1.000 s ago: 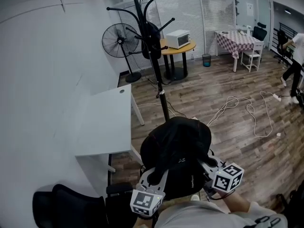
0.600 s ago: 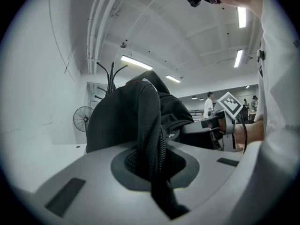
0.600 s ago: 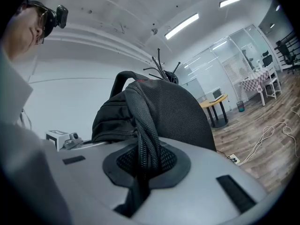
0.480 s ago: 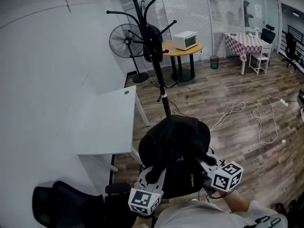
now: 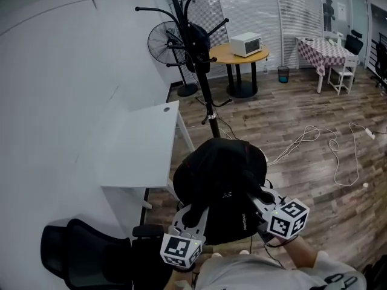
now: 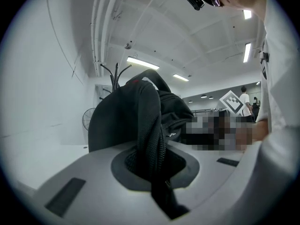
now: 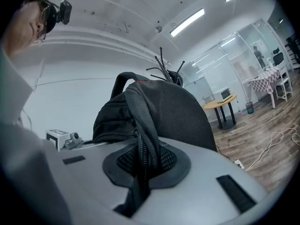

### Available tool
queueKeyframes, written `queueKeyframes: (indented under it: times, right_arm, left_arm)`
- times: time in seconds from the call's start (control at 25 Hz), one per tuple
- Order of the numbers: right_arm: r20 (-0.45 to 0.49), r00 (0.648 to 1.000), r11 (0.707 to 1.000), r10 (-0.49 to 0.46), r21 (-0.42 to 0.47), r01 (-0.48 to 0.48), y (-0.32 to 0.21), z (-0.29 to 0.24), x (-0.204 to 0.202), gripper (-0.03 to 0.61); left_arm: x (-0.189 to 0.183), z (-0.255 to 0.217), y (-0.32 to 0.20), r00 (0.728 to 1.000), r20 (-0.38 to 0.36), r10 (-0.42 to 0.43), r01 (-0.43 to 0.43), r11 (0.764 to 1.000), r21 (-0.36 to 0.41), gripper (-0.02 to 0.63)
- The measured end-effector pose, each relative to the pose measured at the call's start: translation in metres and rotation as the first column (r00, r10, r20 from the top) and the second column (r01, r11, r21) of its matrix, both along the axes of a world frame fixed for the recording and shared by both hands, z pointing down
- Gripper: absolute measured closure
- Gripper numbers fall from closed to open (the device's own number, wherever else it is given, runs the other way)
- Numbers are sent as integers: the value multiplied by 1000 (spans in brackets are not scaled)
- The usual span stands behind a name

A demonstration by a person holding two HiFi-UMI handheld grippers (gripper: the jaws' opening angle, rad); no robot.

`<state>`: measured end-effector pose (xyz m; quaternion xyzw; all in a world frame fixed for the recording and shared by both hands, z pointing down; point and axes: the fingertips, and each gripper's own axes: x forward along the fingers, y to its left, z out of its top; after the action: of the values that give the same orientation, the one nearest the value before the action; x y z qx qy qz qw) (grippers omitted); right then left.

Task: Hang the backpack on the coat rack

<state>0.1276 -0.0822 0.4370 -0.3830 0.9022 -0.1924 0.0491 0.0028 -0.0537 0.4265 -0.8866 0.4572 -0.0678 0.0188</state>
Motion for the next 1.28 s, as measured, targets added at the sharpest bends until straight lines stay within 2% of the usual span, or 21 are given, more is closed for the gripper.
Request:
queueKeyframes:
  times: [0.48, 0.88, 1.28]
  right_arm:
    - [9, 1000, 999, 17, -29, -16, -26, 11, -5, 548]
    - [-36, 997, 997, 71, -13, -72, -62, -1, -42, 548]
    - [-58, 988, 989, 146, 8, -145, -103, -13, -84, 547]
  left_arm:
    - [-5, 9, -27, 1000, 18, 12, -11, 1000, -22, 581]
    - [-44, 2, -71, 997, -33, 70, -70, 997, -10, 581]
    - [-88, -10, -122, 988, -40, 149, -148, 988, 31, 581]
